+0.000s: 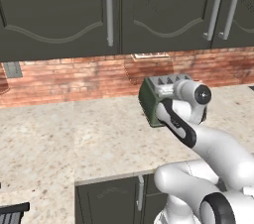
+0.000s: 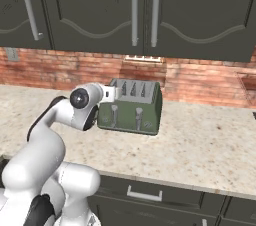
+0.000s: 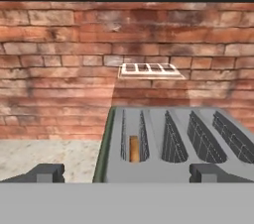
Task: Start the toaster. Once the lever pops up, take the bread to the plate on the dining counter.
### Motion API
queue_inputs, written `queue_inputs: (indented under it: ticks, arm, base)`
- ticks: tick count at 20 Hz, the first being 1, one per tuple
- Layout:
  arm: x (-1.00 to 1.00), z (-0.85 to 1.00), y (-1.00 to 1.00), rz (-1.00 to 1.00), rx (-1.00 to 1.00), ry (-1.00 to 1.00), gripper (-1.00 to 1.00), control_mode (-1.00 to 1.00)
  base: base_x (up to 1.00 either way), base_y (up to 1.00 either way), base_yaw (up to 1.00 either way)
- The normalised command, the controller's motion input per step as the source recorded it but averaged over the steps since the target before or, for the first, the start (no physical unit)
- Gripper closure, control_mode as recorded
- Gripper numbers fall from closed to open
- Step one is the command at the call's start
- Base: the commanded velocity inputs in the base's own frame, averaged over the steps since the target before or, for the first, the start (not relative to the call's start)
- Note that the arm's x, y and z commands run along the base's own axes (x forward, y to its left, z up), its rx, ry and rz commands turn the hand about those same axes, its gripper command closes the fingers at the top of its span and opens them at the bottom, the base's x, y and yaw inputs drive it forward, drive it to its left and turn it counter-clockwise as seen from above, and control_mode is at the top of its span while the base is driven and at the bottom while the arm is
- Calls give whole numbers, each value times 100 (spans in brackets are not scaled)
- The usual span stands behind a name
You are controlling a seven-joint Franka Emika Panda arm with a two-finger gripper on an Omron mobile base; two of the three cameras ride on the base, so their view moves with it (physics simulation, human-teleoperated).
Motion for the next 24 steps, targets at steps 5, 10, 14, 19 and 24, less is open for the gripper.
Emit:
queue_inputs:
  ticks: [5,10,14,19,24]
  arm:
    - [15,0,-12,-2,7,7,-100,-100]
    - [15,0,-18,0,3,7,-100,-100]
    - [23,0,-8,0,0,3,-100,-100]
    - [15,-5,1,0,-1,0,-100,-100]
    - [10,-9,1,0,0,0,-100,-100]
  base:
    - [0,0,0]
    - [0,0,0]
    - [0,0,0]
    - [0,0,0]
    - [0,0,0]
